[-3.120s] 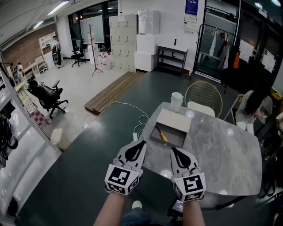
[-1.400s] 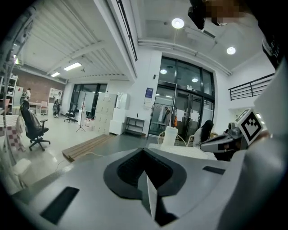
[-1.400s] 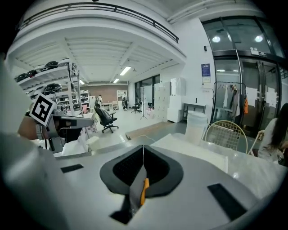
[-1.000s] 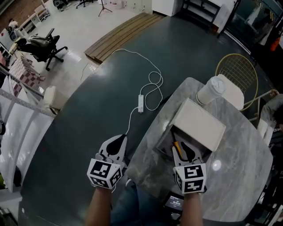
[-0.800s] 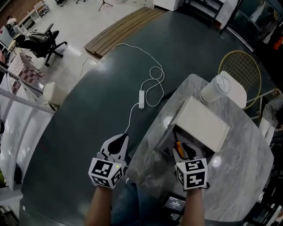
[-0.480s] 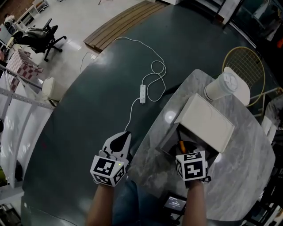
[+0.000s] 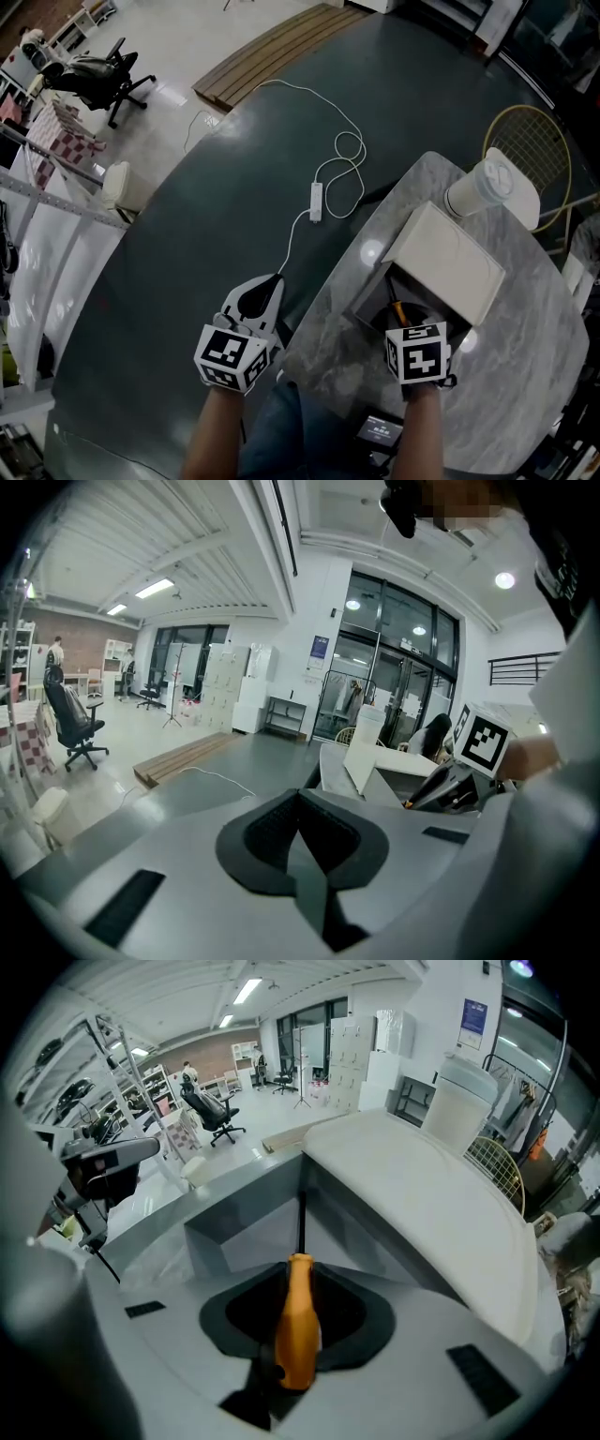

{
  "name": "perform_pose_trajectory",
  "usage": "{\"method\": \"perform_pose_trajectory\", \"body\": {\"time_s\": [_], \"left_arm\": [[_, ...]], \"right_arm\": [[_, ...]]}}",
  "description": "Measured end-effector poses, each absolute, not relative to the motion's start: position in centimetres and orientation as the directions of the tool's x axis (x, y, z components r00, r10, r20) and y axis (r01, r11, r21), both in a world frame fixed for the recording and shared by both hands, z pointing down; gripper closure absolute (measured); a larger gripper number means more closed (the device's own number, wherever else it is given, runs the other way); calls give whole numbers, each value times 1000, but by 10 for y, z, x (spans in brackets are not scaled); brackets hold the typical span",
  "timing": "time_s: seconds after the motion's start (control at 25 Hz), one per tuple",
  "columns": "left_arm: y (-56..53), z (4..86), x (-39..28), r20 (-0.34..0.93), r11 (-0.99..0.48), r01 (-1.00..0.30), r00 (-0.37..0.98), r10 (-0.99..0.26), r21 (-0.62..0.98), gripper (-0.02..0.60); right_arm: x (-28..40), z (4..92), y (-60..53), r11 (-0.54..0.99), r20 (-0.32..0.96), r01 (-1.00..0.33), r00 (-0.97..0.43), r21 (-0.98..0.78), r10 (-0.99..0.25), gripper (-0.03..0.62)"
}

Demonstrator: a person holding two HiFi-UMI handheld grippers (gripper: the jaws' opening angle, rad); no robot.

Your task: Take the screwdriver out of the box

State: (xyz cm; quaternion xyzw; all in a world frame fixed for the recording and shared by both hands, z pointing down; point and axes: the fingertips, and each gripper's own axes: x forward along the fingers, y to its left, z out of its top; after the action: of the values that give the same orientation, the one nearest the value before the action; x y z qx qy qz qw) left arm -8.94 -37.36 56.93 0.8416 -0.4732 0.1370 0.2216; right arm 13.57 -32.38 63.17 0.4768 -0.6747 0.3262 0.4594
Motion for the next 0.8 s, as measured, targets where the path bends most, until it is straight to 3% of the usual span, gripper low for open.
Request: {"method": "perform_pose_trajectory", "body": {"time_s": [0.8], "left_arm": [[-379, 490, -103, 332, -448, -878, 478, -813, 169, 569]], "right_arm": [[143, 587, -324, 366, 898, -931, -154, 9, -412, 507]]}}
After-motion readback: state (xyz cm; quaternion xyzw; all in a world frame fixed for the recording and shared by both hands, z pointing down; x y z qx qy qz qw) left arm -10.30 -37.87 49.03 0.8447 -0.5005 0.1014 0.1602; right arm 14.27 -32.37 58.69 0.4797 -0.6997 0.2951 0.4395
